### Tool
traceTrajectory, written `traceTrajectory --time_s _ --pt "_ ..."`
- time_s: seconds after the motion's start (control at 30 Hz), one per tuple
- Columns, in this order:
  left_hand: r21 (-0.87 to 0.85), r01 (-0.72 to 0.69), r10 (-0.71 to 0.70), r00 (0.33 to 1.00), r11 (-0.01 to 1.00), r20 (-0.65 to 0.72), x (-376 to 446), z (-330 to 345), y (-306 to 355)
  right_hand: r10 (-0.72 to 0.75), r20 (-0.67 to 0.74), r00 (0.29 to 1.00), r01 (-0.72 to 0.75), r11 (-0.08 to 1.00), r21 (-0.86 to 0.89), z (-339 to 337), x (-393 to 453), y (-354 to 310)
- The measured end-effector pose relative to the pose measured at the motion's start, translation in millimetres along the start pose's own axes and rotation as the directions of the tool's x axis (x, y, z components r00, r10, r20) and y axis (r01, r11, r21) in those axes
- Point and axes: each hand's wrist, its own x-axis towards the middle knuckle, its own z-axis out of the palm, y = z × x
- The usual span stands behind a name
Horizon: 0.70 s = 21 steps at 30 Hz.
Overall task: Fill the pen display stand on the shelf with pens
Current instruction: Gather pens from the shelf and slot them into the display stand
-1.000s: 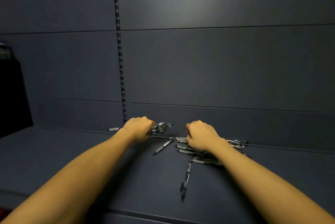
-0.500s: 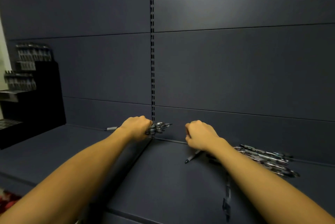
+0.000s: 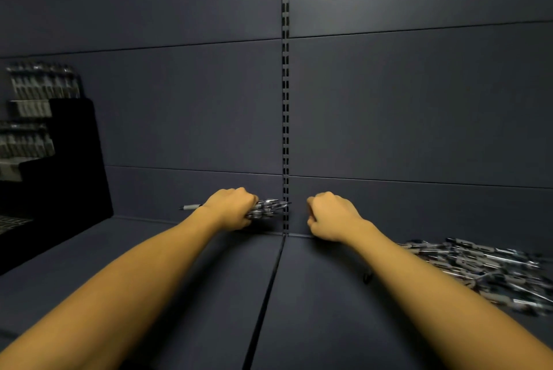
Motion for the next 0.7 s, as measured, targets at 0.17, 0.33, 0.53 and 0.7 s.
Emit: traceTrajectory --time_s 0.17,0.33,0.53,0.7 --pt "0.007 -0.007 0.007 1.000 1.000 -0.010 -1.9 6.7 -10.1 -0.007 0.019 1.000 0.008 1.000 -0.019 4.4 7.0 -10.1" --pt "-0.021 0.036 -0.036 0.999 0.999 -0.010 -11.7 6.5 -13.5 -0.063 0.010 0.998 0.064 0.998 -0.027 0.4 15.5 -13.7" --pt "-0.041 0.121 -0.121 0.993 0.992 -0.005 -38.9 2.3 -27.3 -0.144 -0.005 0.990 0.144 0.990 0.014 1.3 29.1 -33.3" --pt "-0.031 0.199 -0.198 0.980 0.980 0.022 -73.7 -0.5 -48.0 -0.210 -0.004 0.978 0.210 0.977 0.034 7.6 37.4 -64.4"
